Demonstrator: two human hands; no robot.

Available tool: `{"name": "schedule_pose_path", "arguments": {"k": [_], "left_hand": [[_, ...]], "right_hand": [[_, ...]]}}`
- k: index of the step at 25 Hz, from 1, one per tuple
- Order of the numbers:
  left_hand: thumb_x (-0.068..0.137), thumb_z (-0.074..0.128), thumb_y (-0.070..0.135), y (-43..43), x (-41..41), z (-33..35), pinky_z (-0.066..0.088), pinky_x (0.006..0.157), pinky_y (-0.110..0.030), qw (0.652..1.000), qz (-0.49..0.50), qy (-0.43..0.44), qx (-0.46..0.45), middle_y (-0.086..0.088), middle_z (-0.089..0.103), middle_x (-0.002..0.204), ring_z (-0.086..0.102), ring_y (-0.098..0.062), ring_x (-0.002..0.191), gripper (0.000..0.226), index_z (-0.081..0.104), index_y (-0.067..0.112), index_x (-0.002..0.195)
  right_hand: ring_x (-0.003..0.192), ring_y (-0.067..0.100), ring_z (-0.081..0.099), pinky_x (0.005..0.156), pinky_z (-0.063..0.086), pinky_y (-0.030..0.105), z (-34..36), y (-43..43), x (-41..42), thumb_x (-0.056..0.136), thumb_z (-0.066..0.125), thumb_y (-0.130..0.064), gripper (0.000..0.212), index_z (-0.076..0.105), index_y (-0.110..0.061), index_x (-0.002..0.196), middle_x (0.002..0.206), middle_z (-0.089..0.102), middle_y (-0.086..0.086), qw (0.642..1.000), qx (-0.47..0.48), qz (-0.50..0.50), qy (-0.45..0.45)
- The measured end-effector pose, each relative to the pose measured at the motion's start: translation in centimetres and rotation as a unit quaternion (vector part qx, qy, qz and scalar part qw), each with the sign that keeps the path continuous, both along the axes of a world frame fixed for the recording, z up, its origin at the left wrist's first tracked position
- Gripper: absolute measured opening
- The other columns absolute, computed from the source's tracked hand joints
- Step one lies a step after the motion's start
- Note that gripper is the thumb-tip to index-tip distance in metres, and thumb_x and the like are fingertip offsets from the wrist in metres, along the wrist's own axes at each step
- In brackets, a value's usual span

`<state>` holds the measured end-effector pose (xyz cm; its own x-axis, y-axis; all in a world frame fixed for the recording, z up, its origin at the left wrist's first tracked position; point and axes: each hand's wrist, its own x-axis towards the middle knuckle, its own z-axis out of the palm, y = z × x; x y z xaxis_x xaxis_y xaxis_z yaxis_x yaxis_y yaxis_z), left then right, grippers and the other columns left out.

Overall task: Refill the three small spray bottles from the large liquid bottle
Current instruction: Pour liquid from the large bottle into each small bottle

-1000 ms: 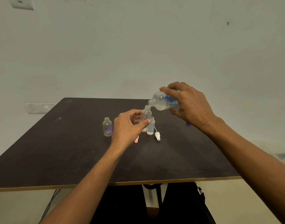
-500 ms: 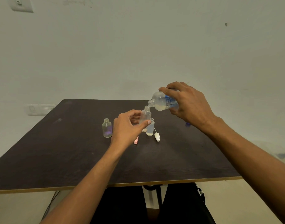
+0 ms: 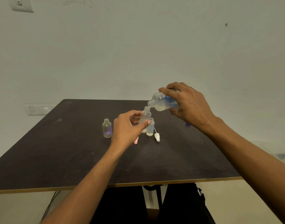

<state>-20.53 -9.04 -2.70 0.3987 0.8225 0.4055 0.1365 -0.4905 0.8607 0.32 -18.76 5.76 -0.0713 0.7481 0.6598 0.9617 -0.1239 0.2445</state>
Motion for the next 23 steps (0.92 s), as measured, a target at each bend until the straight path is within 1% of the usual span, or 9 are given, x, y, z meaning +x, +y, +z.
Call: {"name": "schedule_pose_path", "arguments": {"k": [3,13,18,23], "left_hand": [[0.077,0.091,0.040,0.04,0.03,0.04,0.061,0.091,-0.026,1.000,0.001,-0.002,-0.003,0.016,0.078,0.099,0.072,0.007,0.092,0.038,0.078,0.029,0.112],[0.077,0.090,0.041,0.08,0.01,0.03,0.061,0.092,-0.026,1.000,0.005,0.004,0.002,0.015,0.079,0.101,0.072,0.005,0.094,0.042,0.078,0.028,0.115],[0.077,0.090,0.042,0.06,0.05,0.10,0.060,0.091,-0.023,1.000,0.006,0.005,0.002,0.015,0.078,0.100,0.072,0.007,0.093,0.042,0.078,0.028,0.115],[0.077,0.090,0.041,0.16,0.06,0.01,0.061,0.092,-0.025,1.000,0.007,0.006,0.005,0.015,0.079,0.102,0.072,0.005,0.094,0.042,0.078,0.027,0.115]], "right_hand": [[0.122,0.028,0.061,0.080,0.057,0.040,0.03,0.06,0.04,0.082,0.087,-0.022,0.071,0.057,-0.030,0.147,0.137,0.063,0.003,1.000,-0.003,-0.001,-0.001],[0.120,0.027,0.061,0.080,0.057,0.038,-0.08,0.10,0.08,0.082,0.087,-0.022,0.071,0.058,-0.030,0.146,0.136,0.063,0.002,1.000,0.000,-0.001,-0.003],[0.119,0.028,0.062,0.079,0.056,0.037,-0.03,0.07,0.08,0.082,0.087,-0.020,0.070,0.059,-0.029,0.145,0.135,0.063,0.002,1.000,0.002,0.000,-0.001],[0.120,0.027,0.061,0.079,0.056,0.037,-0.06,0.07,0.04,0.082,0.086,-0.020,0.070,0.058,-0.030,0.145,0.135,0.063,0.002,1.000,0.002,0.000,-0.002]]}}
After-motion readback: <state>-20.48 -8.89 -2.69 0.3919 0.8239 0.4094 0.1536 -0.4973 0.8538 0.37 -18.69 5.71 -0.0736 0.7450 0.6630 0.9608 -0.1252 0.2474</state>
